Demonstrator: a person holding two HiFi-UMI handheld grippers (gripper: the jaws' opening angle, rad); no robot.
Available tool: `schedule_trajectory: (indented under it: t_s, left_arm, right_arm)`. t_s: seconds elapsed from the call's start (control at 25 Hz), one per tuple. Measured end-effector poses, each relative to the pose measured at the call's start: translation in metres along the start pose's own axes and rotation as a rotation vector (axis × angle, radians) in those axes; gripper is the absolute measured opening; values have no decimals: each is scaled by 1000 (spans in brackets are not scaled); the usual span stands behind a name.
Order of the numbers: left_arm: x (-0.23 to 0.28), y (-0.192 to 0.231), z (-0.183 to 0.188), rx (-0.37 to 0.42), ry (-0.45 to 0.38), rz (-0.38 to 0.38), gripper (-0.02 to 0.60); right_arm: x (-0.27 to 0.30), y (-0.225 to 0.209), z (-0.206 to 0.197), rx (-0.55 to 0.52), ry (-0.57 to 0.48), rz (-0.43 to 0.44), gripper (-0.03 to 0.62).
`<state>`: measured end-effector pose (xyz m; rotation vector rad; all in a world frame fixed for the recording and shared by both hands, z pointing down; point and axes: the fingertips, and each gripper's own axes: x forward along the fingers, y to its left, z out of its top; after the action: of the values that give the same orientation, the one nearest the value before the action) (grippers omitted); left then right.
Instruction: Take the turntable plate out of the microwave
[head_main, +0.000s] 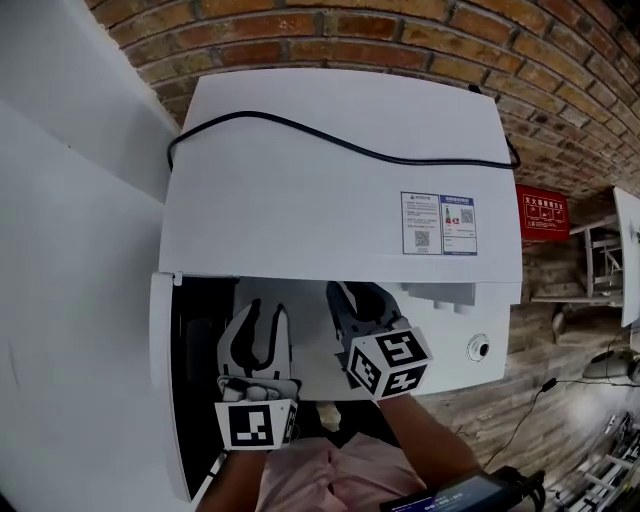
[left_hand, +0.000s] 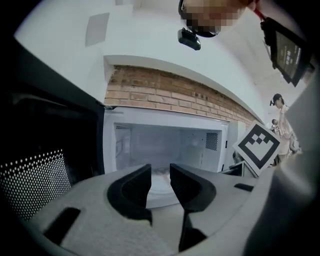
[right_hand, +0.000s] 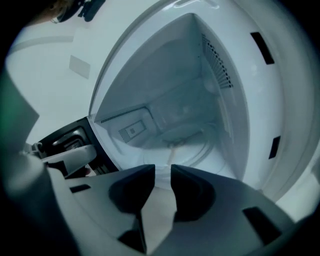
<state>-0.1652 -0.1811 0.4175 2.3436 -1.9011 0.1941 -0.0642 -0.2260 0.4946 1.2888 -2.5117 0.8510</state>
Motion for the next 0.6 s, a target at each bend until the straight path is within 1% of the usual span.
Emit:
schedule_trajectory:
  t_s: [0.08,0.2,0.32,0.44,0.56,0.6]
  left_arm:
    - [-2,4,-4,-6,9,6,124]
    - [-4,9,-7,-15,16,15,124]
    - [-4,14,-9,-22,19,21,124]
    - [-4,17,-11,-31,26,23,124]
    - [-5,19,-16,-38,35,22,124]
    - [-5,19,-16,-38,33,21,124]
  right_arm:
    - [3,4,1,-22,-9,-2,104]
    - [7,11,5,-93,-29,-8,103]
    - [16,15,6,-114,-24,-9,107]
    - [26,14,6,-149,-7,-28,112]
    - [38,10,1,-171,40,-42,124]
    - [40,10,0,-181,54,-47,120]
